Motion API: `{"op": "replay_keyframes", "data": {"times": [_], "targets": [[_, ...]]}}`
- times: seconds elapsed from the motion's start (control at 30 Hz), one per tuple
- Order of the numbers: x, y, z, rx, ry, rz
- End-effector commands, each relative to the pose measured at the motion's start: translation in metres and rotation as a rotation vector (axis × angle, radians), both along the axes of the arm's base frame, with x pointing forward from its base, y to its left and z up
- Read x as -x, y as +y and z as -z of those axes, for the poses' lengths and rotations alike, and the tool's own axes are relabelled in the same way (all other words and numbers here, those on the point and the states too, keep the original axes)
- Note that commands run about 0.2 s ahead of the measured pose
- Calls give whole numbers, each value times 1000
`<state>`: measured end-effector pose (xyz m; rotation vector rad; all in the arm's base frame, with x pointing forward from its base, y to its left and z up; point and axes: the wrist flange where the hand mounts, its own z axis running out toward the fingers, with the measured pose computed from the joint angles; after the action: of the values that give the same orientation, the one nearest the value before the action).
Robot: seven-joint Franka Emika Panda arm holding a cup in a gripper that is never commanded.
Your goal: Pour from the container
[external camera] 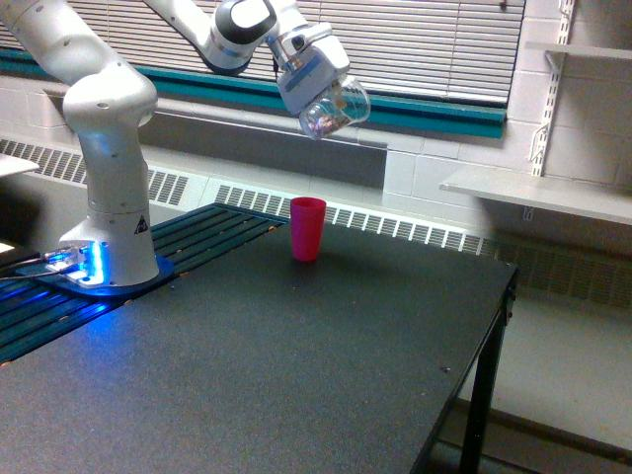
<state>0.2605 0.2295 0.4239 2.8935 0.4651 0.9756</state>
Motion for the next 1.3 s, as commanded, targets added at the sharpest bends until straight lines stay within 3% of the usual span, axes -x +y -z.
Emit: {"op": "replay_keyframes", "data": {"times": [0.03, 0.83, 1.3], "targets": [[6, -1, 13, 52, 18, -43], [32, -13, 46, 139, 82, -85], [42, -8, 53, 173, 109, -101]]}}
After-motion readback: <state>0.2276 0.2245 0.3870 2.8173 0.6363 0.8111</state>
